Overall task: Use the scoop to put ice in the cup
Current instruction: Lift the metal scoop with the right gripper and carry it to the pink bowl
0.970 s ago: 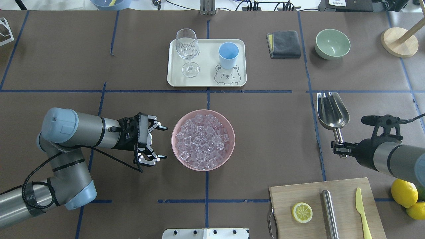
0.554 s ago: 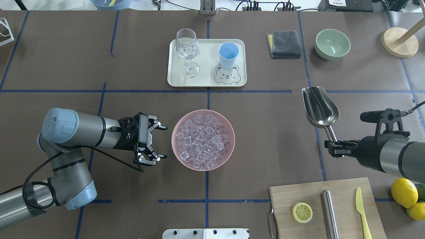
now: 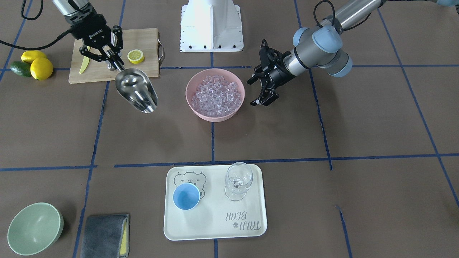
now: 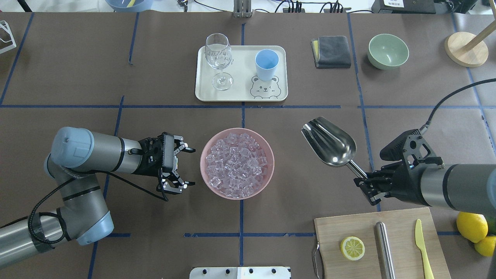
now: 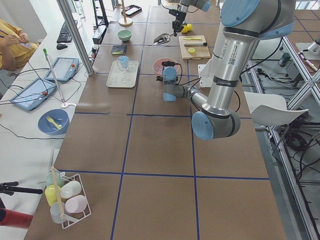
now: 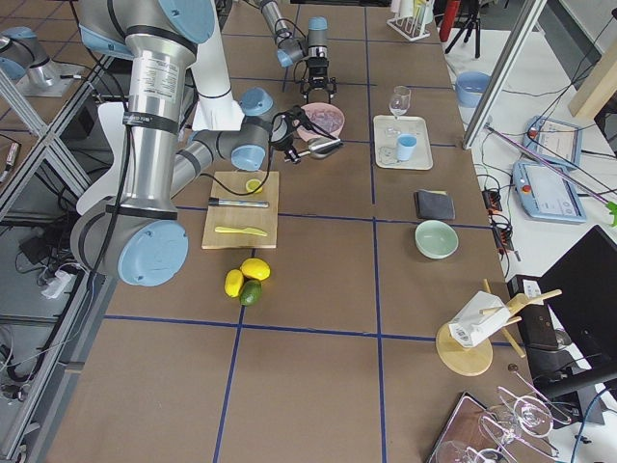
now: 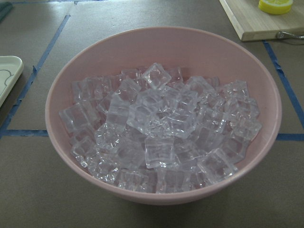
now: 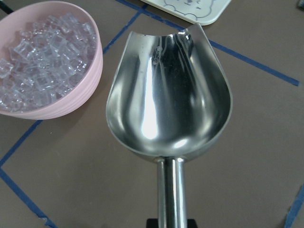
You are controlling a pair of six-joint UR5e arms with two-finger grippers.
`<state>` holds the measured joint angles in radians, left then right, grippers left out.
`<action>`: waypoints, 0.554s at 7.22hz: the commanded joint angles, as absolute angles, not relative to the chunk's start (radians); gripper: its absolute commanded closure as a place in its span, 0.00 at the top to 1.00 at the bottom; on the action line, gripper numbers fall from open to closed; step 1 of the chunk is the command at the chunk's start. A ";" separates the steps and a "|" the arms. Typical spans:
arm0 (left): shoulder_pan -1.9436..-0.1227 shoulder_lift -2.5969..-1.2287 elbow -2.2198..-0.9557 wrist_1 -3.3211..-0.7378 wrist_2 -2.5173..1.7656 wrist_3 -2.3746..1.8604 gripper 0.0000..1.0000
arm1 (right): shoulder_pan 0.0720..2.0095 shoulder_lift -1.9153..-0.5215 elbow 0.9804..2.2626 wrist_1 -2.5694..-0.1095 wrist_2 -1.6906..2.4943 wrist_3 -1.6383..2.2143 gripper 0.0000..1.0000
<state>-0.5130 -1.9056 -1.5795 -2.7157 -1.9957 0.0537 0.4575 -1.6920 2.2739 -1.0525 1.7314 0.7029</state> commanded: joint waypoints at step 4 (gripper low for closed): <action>-0.523 -1.907 -1.575 -2.724 -2.002 0.054 1.00 | 0.474 -1.053 2.250 -1.939 1.833 0.421 0.00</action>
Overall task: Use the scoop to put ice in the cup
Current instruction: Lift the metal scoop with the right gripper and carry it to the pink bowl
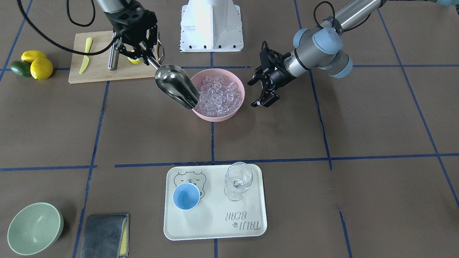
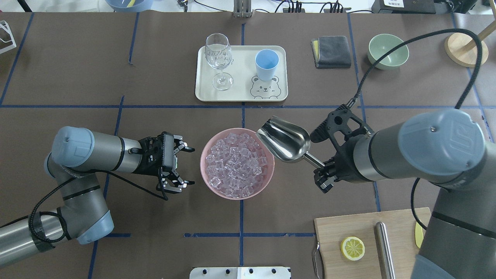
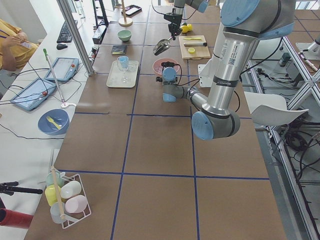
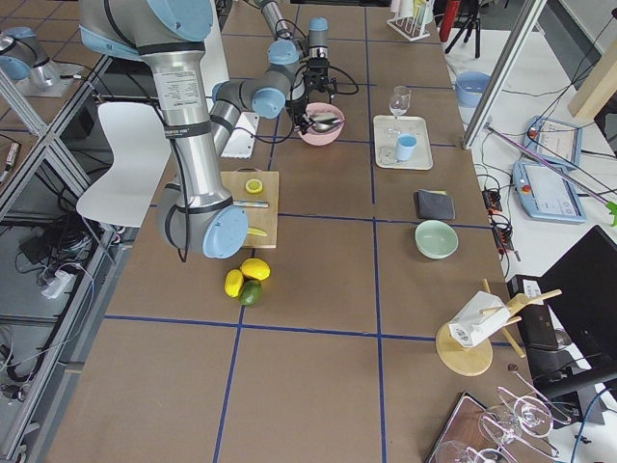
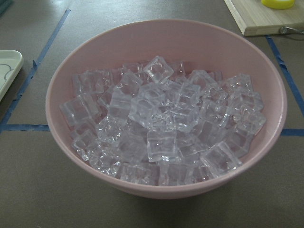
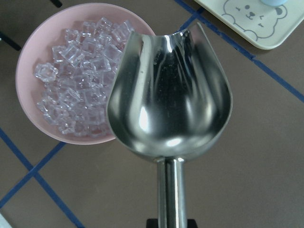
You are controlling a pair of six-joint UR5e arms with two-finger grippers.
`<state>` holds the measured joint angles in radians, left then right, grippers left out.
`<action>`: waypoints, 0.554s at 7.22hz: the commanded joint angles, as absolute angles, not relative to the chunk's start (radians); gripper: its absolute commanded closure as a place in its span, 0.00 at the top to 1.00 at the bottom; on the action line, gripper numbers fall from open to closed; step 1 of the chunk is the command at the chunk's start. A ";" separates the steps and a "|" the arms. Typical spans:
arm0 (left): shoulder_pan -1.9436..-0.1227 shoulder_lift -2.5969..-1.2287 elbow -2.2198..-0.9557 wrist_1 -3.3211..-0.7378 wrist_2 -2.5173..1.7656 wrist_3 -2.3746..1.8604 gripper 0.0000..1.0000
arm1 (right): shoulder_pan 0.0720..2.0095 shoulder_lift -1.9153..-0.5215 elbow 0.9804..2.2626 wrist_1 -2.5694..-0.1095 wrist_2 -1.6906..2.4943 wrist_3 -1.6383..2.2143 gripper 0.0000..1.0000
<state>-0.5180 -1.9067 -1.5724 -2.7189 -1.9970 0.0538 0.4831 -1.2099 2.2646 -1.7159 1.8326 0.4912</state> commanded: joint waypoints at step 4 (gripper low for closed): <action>-0.523 -1.898 -1.572 -2.726 -2.006 0.055 1.00 | 0.472 -0.790 2.157 -2.440 1.835 0.224 0.00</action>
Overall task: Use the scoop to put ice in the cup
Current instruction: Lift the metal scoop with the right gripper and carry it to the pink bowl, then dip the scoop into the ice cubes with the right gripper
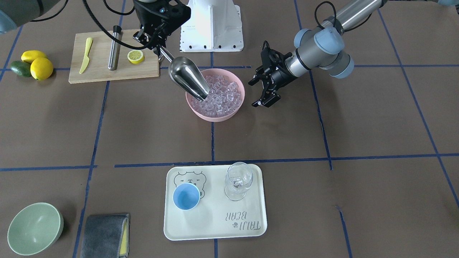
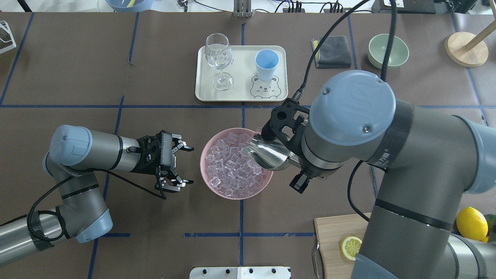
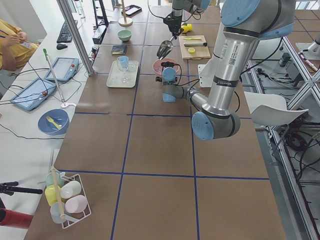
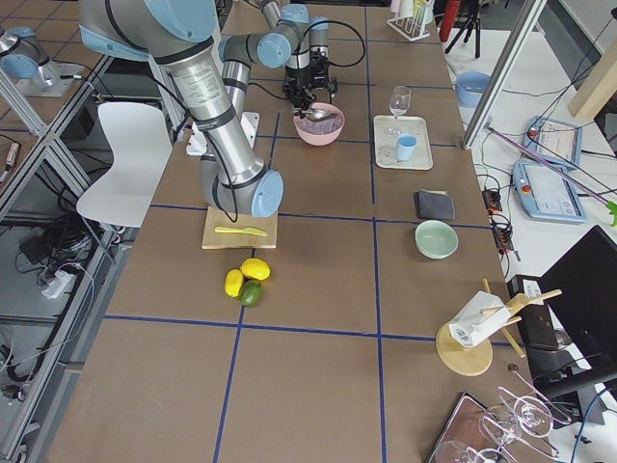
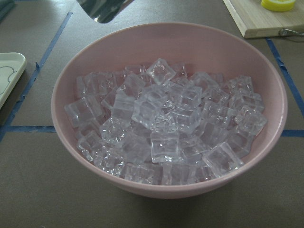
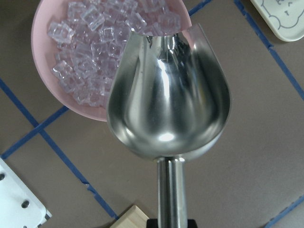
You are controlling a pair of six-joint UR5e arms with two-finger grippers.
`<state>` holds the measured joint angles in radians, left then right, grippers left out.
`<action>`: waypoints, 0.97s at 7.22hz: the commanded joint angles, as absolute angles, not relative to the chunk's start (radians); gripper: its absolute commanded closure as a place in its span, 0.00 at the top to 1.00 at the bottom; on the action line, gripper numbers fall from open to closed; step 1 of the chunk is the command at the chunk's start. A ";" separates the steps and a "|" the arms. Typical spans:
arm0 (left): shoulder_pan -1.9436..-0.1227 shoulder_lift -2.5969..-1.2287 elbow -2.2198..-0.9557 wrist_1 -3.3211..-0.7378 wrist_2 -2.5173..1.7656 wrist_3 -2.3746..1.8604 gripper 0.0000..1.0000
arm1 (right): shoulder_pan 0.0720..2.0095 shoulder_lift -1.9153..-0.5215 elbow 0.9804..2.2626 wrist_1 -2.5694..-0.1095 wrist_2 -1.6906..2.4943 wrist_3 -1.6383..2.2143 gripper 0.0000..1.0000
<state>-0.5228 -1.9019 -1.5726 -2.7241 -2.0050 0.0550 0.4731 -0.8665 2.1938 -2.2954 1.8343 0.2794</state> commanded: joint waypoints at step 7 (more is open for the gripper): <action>-0.518 -1.891 -1.571 -2.729 -2.005 0.055 1.00 | 0.471 -0.469 1.767 -2.744 1.836 0.023 0.00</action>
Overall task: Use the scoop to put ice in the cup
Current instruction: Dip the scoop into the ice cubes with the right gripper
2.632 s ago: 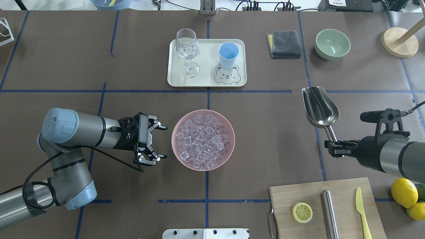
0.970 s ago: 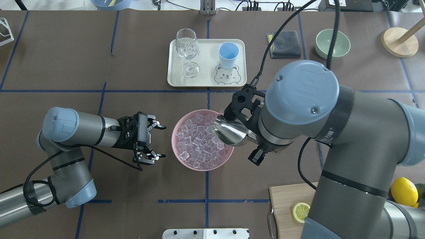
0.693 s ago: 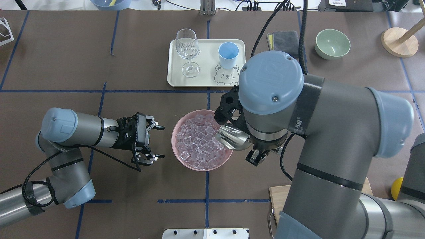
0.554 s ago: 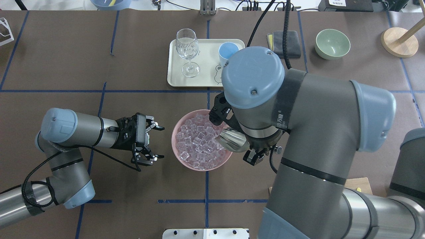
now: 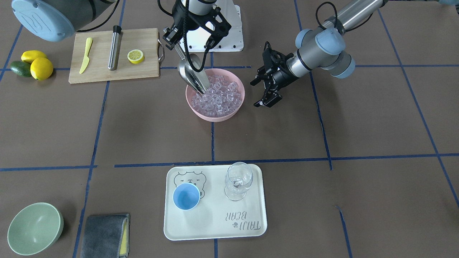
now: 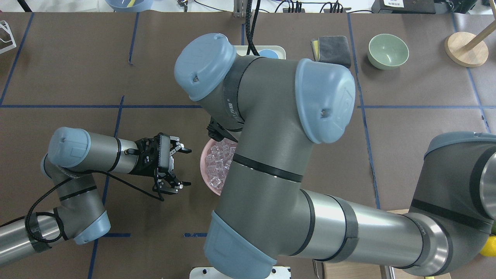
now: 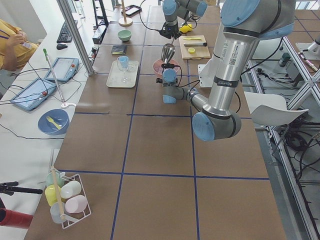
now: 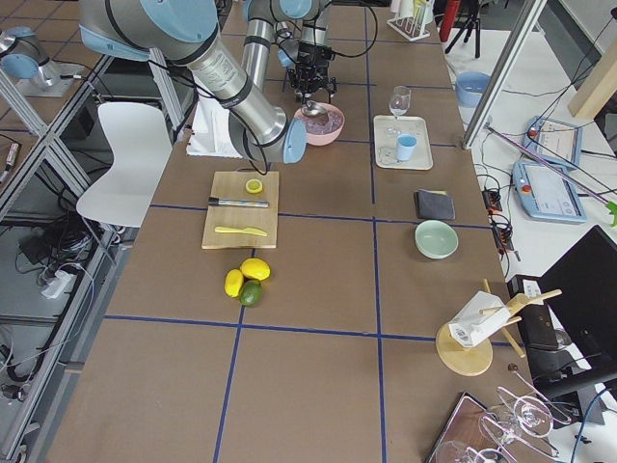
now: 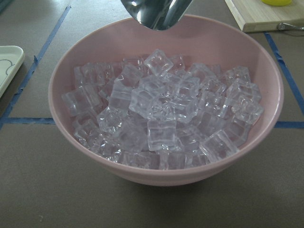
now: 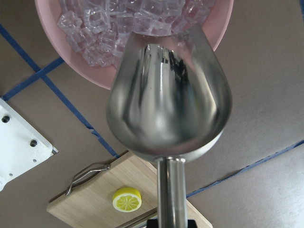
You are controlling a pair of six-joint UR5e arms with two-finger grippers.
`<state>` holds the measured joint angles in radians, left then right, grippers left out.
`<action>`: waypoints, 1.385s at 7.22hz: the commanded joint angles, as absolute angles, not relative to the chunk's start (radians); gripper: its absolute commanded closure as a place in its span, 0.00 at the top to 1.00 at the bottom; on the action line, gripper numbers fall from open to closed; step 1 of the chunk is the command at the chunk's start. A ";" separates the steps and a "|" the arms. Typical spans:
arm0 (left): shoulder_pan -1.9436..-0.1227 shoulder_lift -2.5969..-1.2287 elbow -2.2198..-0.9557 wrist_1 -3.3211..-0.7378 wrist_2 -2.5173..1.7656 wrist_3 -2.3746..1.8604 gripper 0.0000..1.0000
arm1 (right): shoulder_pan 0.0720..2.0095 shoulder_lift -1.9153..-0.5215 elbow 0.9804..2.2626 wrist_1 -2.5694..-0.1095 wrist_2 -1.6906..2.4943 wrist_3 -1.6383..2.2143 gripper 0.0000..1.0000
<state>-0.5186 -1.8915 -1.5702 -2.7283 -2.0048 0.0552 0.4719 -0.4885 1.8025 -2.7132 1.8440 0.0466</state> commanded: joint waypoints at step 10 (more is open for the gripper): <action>-0.520 -1.891 -1.583 -2.732 -2.006 0.057 1.00 | 0.420 -0.479 1.620 -2.666 1.802 -0.086 0.00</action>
<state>-0.5202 -1.8907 -1.5803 -2.7319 -2.0059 0.0562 0.4213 -0.4772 1.6500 -2.7019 1.8049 -0.0854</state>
